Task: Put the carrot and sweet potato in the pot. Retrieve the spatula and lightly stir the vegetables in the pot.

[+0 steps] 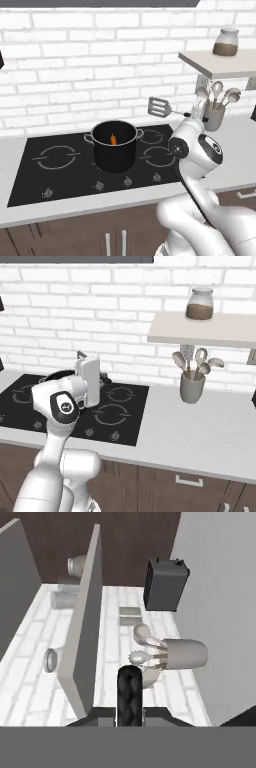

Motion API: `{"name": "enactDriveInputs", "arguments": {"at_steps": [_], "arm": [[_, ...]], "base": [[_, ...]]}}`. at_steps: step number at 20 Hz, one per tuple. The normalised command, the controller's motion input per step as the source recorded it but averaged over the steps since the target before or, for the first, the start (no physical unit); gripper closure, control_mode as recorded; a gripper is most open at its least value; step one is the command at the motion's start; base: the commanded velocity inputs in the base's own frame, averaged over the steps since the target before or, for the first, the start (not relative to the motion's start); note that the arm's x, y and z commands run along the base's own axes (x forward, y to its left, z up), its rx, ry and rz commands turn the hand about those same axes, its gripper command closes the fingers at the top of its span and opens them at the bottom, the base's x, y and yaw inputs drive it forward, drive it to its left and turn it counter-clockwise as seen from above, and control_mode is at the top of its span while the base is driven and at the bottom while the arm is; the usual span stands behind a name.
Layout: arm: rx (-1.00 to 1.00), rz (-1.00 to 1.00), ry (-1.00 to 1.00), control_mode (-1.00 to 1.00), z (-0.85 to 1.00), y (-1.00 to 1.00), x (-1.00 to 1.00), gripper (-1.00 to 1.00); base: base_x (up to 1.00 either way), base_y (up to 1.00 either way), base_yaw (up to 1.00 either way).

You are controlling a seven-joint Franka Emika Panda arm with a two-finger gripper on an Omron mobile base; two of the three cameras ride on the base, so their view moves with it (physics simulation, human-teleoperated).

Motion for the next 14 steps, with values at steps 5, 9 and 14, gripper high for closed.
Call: {"name": "enactDriveInputs", "arguments": {"at_steps": [5,9,14], "arm": [[-0.41,0.32,0.06,-1.0,0.96,0.25,-0.01,1.0],[-0.46,0.29,0.18,-1.0,0.88,0.34,0.0,1.0],[-0.54,0.24,0.33,-1.0,0.78,0.4,0.03,1.0]], "base": [[0.0,0.0,0.0],[0.0,0.0,0.0],[0.0,0.0,0.0]]}}
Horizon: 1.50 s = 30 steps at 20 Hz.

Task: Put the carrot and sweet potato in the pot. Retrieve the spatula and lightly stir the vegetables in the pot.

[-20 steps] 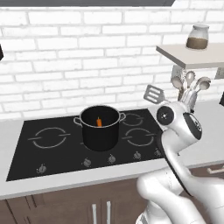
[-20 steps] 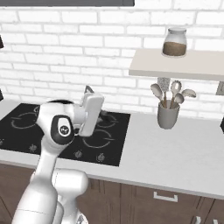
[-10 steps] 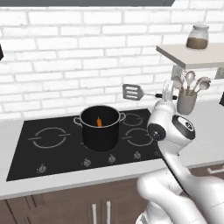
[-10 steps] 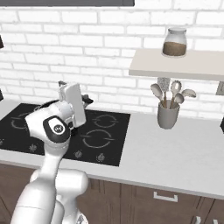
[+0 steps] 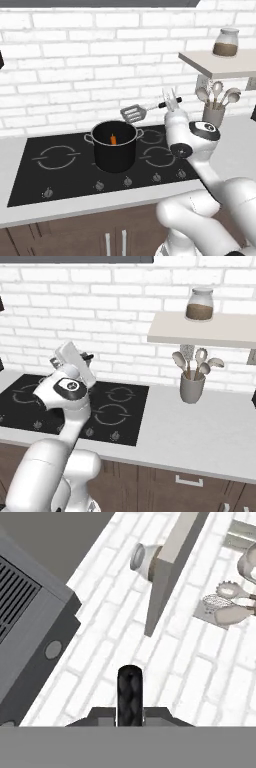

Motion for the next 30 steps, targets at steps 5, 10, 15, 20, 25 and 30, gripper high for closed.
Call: {"name": "enactDriveInputs", "arguments": {"at_steps": [5,10,15,20,25,30], "arm": [[-0.61,0.22,0.34,-1.0,0.9,0.4,0.0,1.0],[-0.62,0.19,0.26,-1.0,0.92,0.47,0.04,1.0],[-0.61,0.08,0.06,-1.0,0.51,0.56,0.11,1.0],[-0.55,0.02,-0.01,-1.0,-0.03,0.61,-0.11,1.0],[-0.26,0.0,-0.06,-1.0,-0.08,0.49,-0.03,1.0],[-0.12,0.0,-0.17,-1.0,0.33,0.3,0.01,1.0]], "base": [[0.0,0.0,0.0],[0.0,0.0,0.0],[0.0,0.0,0.0],[0.0,0.0,0.0],[0.0,0.0,0.0],[0.0,0.0,0.0]]}}
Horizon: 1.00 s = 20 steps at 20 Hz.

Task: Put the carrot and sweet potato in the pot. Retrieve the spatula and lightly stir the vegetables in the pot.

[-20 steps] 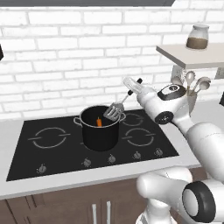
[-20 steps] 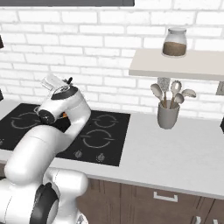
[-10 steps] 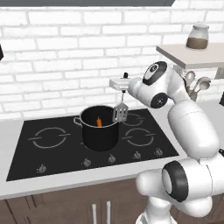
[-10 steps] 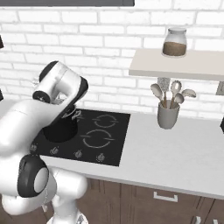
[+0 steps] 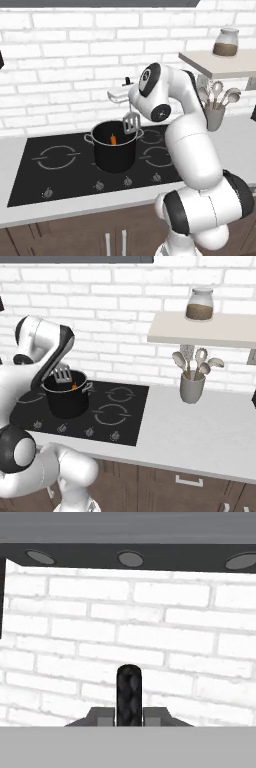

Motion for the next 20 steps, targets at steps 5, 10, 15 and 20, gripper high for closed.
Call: {"name": "enactDriveInputs", "arguments": {"at_steps": [5,10,15,20], "arm": [[-0.09,0.01,-0.01,-1.0,-0.5,0.21,0.45,1.0],[-0.01,0.06,-0.03,-1.0,-0.27,0.01,0.24,1.0],[0.0,0.08,-0.01,-1.0,-0.43,0.01,0.28,1.0],[0.0,0.08,0.0,-1.0,-0.65,0.0,0.47,1.0]], "base": [[0.0,0.0,0.0],[0.0,0.0,0.0],[0.0,0.0,0.0],[0.0,0.0,0.0]]}}
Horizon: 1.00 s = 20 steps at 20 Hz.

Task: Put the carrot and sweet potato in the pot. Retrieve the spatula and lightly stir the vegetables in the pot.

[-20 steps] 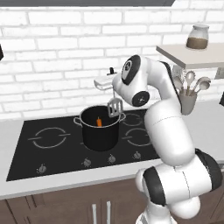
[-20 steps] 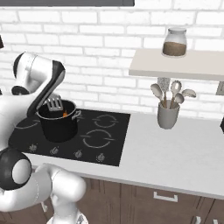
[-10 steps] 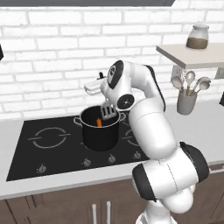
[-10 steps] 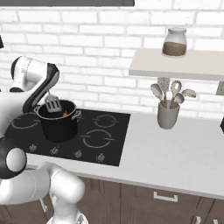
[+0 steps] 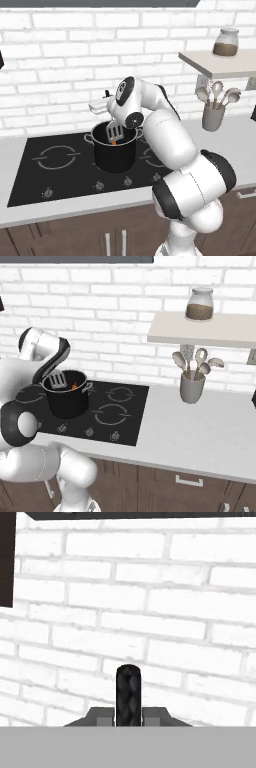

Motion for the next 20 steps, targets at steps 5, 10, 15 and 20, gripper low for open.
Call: {"name": "enactDriveInputs", "arguments": {"at_steps": [5,10,15,20], "arm": [[0.0,0.08,0.0,-1.0,-0.4,0.0,0.36,1.0],[0.0,0.06,0.0,-1.0,-0.36,-0.12,0.34,1.0],[0.0,0.01,0.0,-1.0,-0.05,-0.4,0.17,1.0],[0.0,0.0,0.0,-1.0,-0.04,-0.29,0.33,1.0]], "base": [[0.0,0.0,0.0],[0.0,0.0,0.0],[0.0,0.0,0.0],[0.0,0.0,0.0]]}}
